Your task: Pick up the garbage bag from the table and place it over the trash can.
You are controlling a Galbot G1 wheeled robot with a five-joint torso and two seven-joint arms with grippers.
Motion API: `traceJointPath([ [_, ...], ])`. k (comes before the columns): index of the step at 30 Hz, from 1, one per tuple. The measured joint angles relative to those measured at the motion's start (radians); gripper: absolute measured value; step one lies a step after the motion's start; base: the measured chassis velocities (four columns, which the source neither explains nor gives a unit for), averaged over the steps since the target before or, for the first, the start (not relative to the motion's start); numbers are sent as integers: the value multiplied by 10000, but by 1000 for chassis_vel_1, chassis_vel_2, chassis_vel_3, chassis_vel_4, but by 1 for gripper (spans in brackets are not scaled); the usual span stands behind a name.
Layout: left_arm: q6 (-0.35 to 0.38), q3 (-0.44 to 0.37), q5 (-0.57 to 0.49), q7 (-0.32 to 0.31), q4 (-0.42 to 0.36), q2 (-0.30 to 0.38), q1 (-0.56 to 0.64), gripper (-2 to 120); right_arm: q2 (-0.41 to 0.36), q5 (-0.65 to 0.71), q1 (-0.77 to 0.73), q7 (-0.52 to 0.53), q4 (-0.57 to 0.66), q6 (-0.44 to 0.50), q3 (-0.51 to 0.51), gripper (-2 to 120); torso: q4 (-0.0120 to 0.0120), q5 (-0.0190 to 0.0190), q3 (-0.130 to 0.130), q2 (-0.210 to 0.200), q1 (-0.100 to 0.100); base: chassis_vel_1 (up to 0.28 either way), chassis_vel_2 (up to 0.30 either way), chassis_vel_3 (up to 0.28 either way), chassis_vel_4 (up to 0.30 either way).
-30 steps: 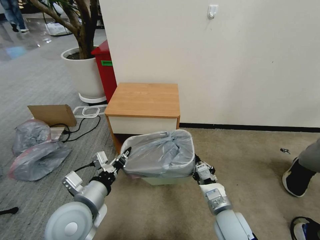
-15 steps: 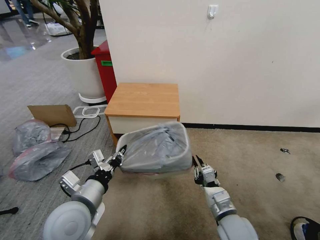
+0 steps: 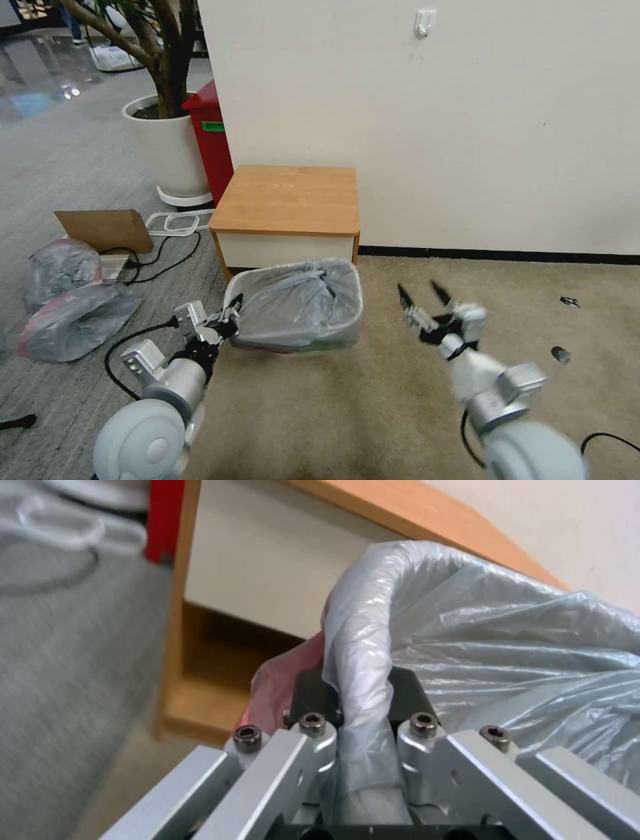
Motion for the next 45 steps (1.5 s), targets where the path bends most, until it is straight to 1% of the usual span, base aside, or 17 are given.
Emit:
traceJointPath([
  [1,0,0,0,0,0,0,0,7,0,0,0,0,0,0,0,84,0,0,0,0,0,0,0,0,0],
  [3,-86,21,652,227,-33,185,67,7,-600,199,887,-284,418,-924,-586,92,1,1,0,0,0,0,0,0,0],
  [4,-116,25,880,321,-46,246,87,7,-897,224,1298,-469,485,-1278,-963,92,1,3,0,0,0,0,0,0,0],
  [7,-158,51,1199,465,-85,351,122,7,-1496,41,2039,-891,364,-1693,-1733,84,1,1,0,0,0,0,0,0,0],
  [9,-238,98,1797,685,-158,497,178,7,-2222,-718,3120,-1371,-355,-1725,-3055,71,2,5,1,-1,0,0,0,0,0],
  [10,-238,98,1797,685,-158,497,178,7,-2222,-718,3120,-1371,-355,-1725,-3055,71,2,5,1,-1,0,0,0,0,0],
  [12,-367,124,2474,883,-188,602,209,7,-2522,-1076,4095,-1505,-726,-1862,-4061,61,-1,2,1,-1,0,0,0,0,0],
  [13,-367,124,2474,883,-188,602,209,7,-2522,-1076,4095,-1505,-726,-1862,-4061,61,-1,2,1,-1,0,0,0,0,0],
  [15,-484,145,3176,1028,-192,702,221,7,-2649,-1107,5227,-1540,-1010,-2268,-5153,52,1,0,1,0,0,0,0,0,0],
  [18,-632,163,3634,1120,-165,801,224,7,-2646,-1081,6124,-1549,-1390,-2404,-6038,43,2,1,1,0,0,0,0,0,0],
  [19,-690,173,3818,1147,-139,847,222,7,-2550,-1027,6542,-1544,-1651,-2473,-6475,37,1,-1,1,0,0,0,0,0,0],
  [23,-822,201,4208,1173,-62,937,201,7,-2192,-879,7091,-1336,-2198,-2690,-7098,26,1,-1,1,0,1,0,0,0,0],
  [25,-880,215,4421,1174,-54,1000,203,7,-1749,-916,7483,-1118,-2656,-3287,-7578,13,0,1,1,0,1,0,0,0,0],
  [27,-882,215,4458,1175,-74,1015,214,7,-1608,-957,7579,-1003,-2790,-3493,-7707,11,1,0,1,0,1,0,0,0,0],
  [29,-893,214,4537,1175,-158,1045,250,7,-1327,-1165,7738,-848,-3044,-3985,-7950,2,1,0,0,-1,1,0,0,0,0],
  [34,-894,163,4571,1176,-401,1056,338,7,-932,-2031,7803,-800,-3584,-4178,-8300,0,0,1,0,-1,1,0,0,0,0],
  [45,-938,126,4992,1281,-749,842,615,7,-784,-3196,7935,-965,-4463,-4167,-8649,0,0,2,0,-1,1,0,0,0,0],
])
